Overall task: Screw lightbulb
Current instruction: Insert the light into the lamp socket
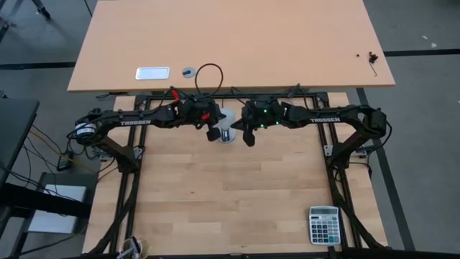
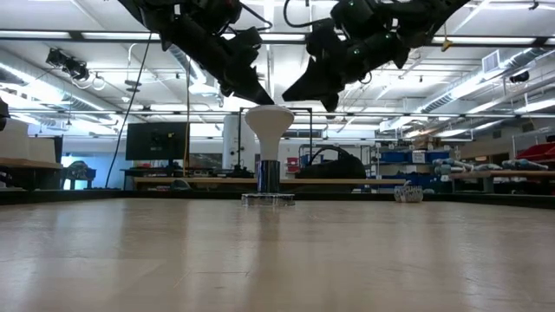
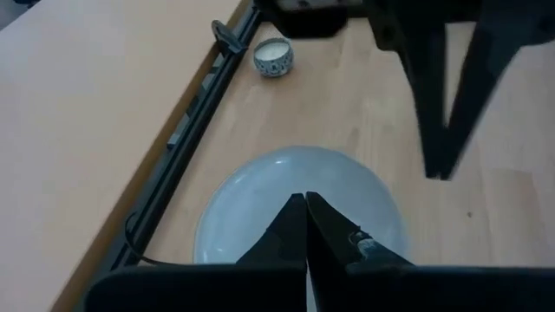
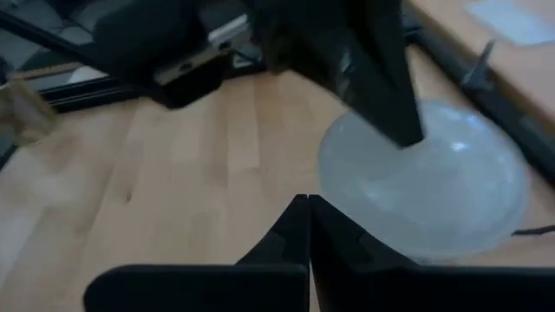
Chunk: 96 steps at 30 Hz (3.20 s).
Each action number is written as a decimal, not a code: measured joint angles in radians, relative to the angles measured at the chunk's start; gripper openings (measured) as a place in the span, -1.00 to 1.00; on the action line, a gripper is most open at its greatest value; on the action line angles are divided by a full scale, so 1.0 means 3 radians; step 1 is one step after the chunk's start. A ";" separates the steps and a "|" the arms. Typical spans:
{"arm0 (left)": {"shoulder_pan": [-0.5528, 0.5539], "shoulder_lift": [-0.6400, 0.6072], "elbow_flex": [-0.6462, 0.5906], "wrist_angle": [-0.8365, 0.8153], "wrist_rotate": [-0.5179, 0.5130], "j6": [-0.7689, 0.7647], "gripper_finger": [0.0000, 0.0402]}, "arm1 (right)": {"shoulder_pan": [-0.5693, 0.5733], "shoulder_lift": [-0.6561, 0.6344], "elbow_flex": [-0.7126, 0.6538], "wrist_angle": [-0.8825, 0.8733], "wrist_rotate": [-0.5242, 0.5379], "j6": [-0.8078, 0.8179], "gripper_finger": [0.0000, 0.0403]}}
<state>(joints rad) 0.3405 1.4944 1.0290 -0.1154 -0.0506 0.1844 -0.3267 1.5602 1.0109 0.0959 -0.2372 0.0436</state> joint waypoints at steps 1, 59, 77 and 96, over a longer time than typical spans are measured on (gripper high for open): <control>-0.0001 0.0000 0.0000 -0.0003 0.0000 0.0001 -1.00 | -0.0018 -0.0005 0.0013 0.0017 0.0098 -0.0020 -0.95; 0.0000 -0.0001 0.0000 -0.0010 -0.0001 0.0000 -1.00 | -0.0199 -0.0011 0.0034 -0.0113 0.0530 0.0004 -0.95; 0.0000 0.0003 0.0000 -0.0024 -0.0029 -0.0004 -1.00 | -0.0117 0.0059 0.0034 -0.0225 -0.0378 0.0120 -0.95; 0.0000 -0.0001 -0.0002 -0.0016 -0.0029 -0.0005 -1.00 | -0.0282 0.0078 0.0035 -0.0221 0.0209 0.0031 -0.95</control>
<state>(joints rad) 0.3405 1.4940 1.0285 -0.1201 -0.0591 0.1829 -0.4112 1.5837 1.0214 0.0296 -0.1745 0.0528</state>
